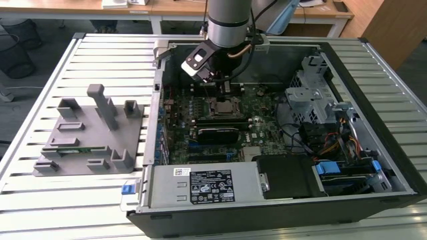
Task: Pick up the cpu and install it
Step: 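Close the cpu cover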
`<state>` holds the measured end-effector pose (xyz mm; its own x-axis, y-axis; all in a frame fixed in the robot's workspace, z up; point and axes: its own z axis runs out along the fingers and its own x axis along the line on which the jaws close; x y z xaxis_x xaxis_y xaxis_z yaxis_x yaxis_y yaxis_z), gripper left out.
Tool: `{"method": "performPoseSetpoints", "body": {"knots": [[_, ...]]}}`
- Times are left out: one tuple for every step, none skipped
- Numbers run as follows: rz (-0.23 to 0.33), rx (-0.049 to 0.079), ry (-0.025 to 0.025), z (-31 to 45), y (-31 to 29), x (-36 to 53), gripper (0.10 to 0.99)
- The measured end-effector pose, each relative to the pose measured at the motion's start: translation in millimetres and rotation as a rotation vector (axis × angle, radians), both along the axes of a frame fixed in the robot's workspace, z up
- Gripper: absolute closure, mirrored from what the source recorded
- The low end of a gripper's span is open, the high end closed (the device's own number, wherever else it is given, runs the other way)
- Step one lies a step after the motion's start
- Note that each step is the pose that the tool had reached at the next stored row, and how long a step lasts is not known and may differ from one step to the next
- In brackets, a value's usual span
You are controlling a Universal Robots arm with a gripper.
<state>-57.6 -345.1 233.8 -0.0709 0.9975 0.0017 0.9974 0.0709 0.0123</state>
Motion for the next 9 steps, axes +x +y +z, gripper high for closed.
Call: {"method": "performPoseSetpoints", "body": {"knots": [[0.0,0.0,0.0,-0.6,0.0,-1.1,0.98],[0.0,0.0,0.0,-1.3,0.0,-2.1,0.98],[0.0,0.0,-0.0001,-2.0,0.0,-3.1,0.98],[0.0,0.0,0.0,-2.8,0.0,-4.0,0.98],[0.0,0.0,0.0,-3.7,0.0,-5.0,0.98],[0.0,0.0,0.0,-4.7,0.0,-5.8,0.98],[0.0,0.0,0.0,-5.7,0.0,-6.5,0.98],[0.0,0.0,0.0,-6.8,0.1,-6.8,0.98],[0.0,0.0,0.0,-8.0,0.2,-6.9,0.98]]}}
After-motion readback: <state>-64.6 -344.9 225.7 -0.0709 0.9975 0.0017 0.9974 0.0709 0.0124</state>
